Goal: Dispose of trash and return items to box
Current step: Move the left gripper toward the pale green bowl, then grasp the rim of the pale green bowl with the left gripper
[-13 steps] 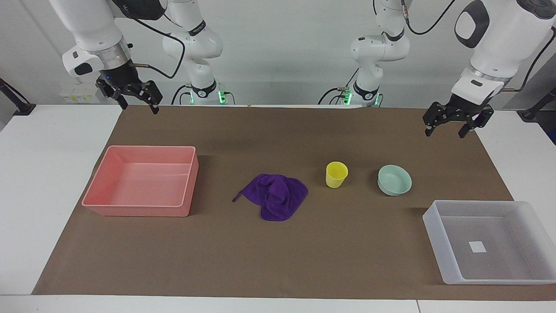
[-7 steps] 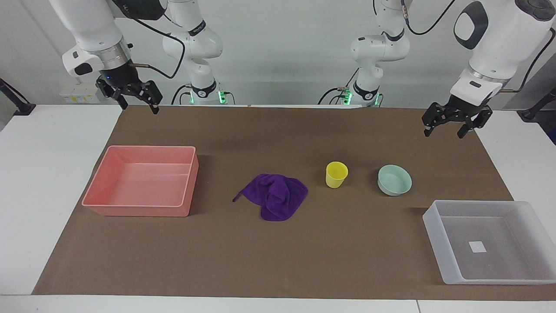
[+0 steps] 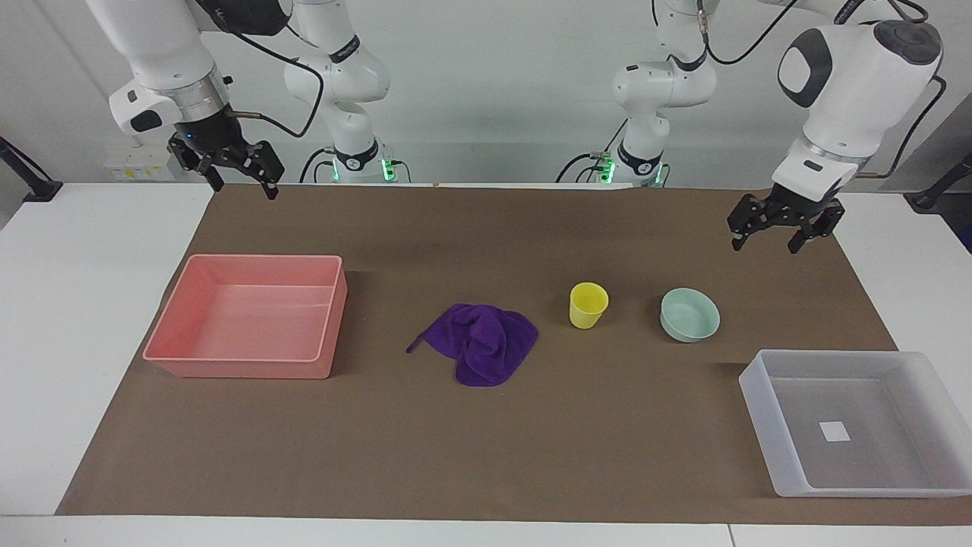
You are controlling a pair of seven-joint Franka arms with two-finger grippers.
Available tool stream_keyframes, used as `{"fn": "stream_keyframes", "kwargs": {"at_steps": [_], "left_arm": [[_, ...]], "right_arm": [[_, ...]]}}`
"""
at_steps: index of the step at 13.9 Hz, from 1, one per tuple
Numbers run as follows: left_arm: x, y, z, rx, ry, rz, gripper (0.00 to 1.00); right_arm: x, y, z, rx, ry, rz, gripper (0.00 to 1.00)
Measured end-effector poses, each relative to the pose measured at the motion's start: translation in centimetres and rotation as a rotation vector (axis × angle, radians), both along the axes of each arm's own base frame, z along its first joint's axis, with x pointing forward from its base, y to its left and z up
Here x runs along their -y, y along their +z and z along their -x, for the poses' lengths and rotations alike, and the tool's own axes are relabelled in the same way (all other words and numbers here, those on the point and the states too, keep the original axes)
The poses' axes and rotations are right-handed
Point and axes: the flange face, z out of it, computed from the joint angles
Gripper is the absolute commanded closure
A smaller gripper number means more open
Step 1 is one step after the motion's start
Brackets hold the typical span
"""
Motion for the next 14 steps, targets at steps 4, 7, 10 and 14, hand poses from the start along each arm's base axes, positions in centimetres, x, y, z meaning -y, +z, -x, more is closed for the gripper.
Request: {"fn": "stream_keyframes", "kwargs": {"at_steps": [4,7,10,14], "left_arm": [[0.0,-7.3,0.7,-0.002,0.001,0.000,0.00],[-0.2,-11.7,1.6,0.016,0.002,0.000,0.00],[-0.9,-16.2,2.0,0.056,0.016,0.003,0.00],[-2.3,-20.3,1.5,0.059,0.042,0.006,0.00]], "right_arm": [[0.0,0.0,0.0,-0.001,0.000,0.000,0.00],[0.0,-0.1,0.0,-0.002,0.000,0.000,0.00],[0.0,-0.1,0.0,-0.002,0.000,0.000,0.00],[0.0,-0.2,0.0,-0.005,0.000,0.000,0.00]]}}
